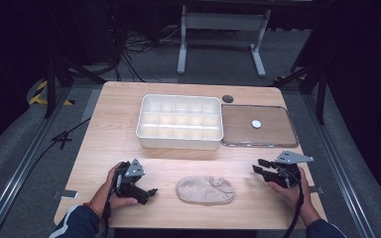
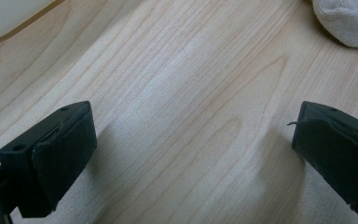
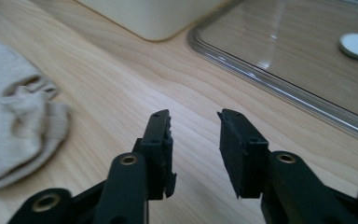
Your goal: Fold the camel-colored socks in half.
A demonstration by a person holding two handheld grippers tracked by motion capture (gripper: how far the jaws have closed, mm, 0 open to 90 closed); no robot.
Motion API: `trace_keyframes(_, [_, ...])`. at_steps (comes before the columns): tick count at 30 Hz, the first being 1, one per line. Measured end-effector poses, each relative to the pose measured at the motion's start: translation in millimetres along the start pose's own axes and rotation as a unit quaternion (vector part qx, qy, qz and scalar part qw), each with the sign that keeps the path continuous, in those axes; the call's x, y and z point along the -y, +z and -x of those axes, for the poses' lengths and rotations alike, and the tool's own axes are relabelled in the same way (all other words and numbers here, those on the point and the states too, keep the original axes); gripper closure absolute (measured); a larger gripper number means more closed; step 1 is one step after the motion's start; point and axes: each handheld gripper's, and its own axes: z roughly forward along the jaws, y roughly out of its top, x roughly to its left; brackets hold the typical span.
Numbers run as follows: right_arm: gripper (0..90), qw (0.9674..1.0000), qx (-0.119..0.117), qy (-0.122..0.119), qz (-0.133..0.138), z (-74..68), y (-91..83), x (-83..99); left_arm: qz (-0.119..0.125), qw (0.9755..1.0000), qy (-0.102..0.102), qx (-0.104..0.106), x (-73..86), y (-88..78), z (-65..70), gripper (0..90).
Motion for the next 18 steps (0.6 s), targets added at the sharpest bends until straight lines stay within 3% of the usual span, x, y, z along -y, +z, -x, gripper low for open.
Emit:
trace_keyframes(5, [72.8,0.9988,-0.025,-0.041,0.011,-26.0,7.1,-14.9,0.002,1.0000,-0.001,-0.001,0.3,0.0,0.6,0.4])
trace_keyframes(8, [77.8,0.9958,-0.059,-0.067,0.021,-48.4,13.9,-25.6,0.003,1.0000,-0.002,-0.002,0.3,0.0,0.9,0.4])
trace_keyframes(9, [77.8,0.9958,-0.059,-0.067,0.021,-48.4,13.9,-25.6,0.003,1.0000,-0.002,-0.002,0.3,0.0,0.9,0.4])
trace_keyframes(13, [81.8,0.9879,-0.116,-0.102,0.018,-87.6,29.1,-36.2,-0.005,1.0000,0.001,-0.002,-1.4,-0.1,0.4,0.4])
trace_keyframes(18, [85.7,0.9794,-0.147,-0.138,-0.005,-115.3,44.3,-39.6,-0.006,1.0000,0.002,0.002,-4.2,1.0,1.5,1.6])
